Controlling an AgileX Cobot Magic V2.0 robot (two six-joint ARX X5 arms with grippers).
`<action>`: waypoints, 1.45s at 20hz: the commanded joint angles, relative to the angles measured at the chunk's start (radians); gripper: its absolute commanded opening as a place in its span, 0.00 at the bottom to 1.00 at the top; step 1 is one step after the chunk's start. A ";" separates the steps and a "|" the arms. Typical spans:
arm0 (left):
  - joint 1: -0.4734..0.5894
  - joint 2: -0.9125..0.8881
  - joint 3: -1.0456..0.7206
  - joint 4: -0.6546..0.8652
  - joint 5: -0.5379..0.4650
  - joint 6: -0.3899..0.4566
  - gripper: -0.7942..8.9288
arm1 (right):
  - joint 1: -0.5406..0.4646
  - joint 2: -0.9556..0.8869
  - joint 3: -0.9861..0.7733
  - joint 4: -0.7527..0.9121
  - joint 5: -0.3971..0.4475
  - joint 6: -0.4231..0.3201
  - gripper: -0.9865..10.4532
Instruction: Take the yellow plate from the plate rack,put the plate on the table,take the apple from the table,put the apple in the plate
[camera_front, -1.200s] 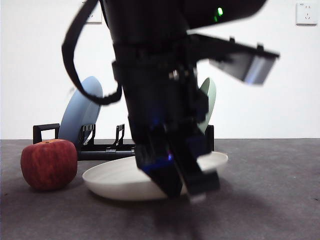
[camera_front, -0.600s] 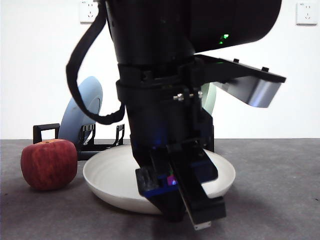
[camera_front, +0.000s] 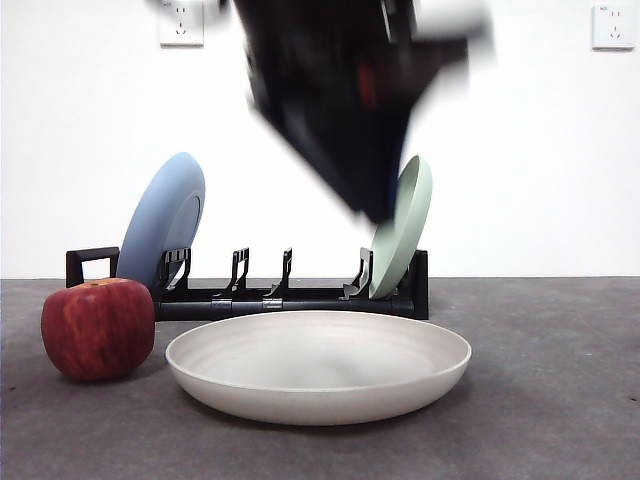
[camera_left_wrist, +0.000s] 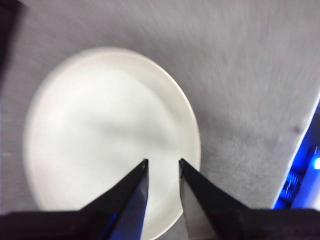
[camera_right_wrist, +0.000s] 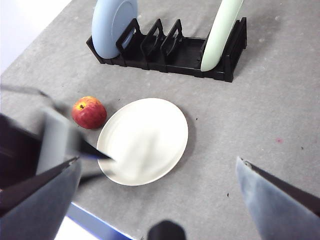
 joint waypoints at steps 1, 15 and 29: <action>0.000 -0.124 0.032 -0.053 -0.006 -0.092 0.19 | 0.001 0.000 0.002 0.005 -0.003 0.007 0.56; -0.001 -0.792 0.052 -0.259 -0.140 -0.422 0.07 | 0.087 0.180 0.002 0.168 -0.197 0.037 0.56; -0.003 -0.837 0.052 -0.417 -0.188 -0.544 0.07 | 0.620 0.605 0.046 0.610 0.096 0.138 0.59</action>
